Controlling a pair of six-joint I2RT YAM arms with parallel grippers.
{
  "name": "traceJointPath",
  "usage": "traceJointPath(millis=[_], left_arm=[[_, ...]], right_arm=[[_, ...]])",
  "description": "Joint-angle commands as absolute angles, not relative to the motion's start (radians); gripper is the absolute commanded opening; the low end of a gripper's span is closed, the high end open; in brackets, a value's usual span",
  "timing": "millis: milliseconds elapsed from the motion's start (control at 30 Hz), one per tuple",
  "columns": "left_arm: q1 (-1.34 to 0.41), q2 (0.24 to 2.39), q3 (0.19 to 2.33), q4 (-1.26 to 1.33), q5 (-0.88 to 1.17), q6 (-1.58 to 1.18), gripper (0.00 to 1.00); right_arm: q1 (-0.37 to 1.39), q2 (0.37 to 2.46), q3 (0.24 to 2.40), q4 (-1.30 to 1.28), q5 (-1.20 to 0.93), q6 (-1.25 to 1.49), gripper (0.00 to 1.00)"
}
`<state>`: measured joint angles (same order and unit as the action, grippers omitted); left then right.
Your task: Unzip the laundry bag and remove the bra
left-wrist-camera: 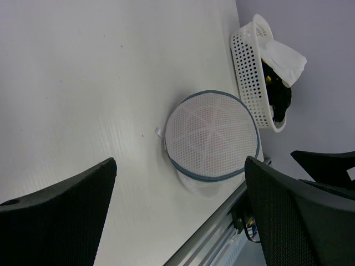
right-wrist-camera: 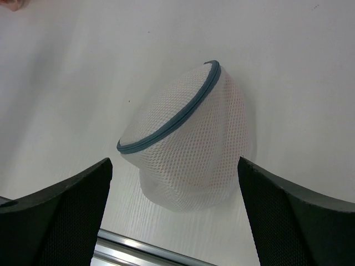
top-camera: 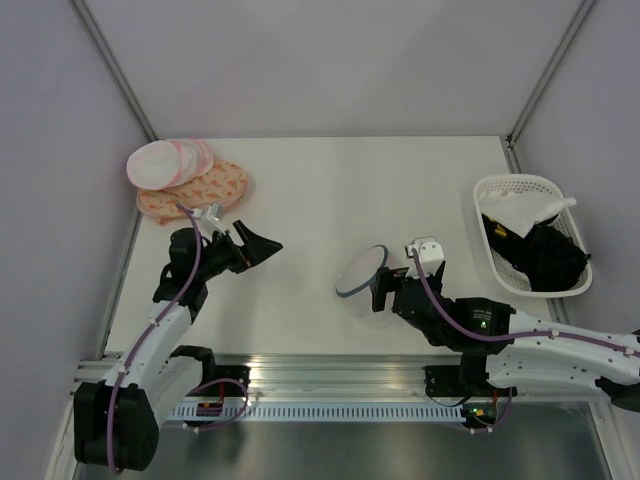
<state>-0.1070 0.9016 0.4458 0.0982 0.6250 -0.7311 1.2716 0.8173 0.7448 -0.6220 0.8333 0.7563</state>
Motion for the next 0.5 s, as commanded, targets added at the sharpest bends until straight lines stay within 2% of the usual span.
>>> traceJointPath(millis=[0,300,467], left_arm=[[-0.107,0.864,0.426,0.103,0.617,-0.698,1.00],[-0.107,0.853,0.419,0.118,0.678,-0.696,1.00],[-0.109,0.841,0.385,0.141,0.689,-0.715,1.00]], right_arm=[[1.272,0.815,0.773,-0.592,0.838,0.772,0.98],[1.270,0.893,0.781,-0.532,0.812,0.779,0.98],[1.201,1.064,0.836,-0.465,0.704,0.799,0.98]])
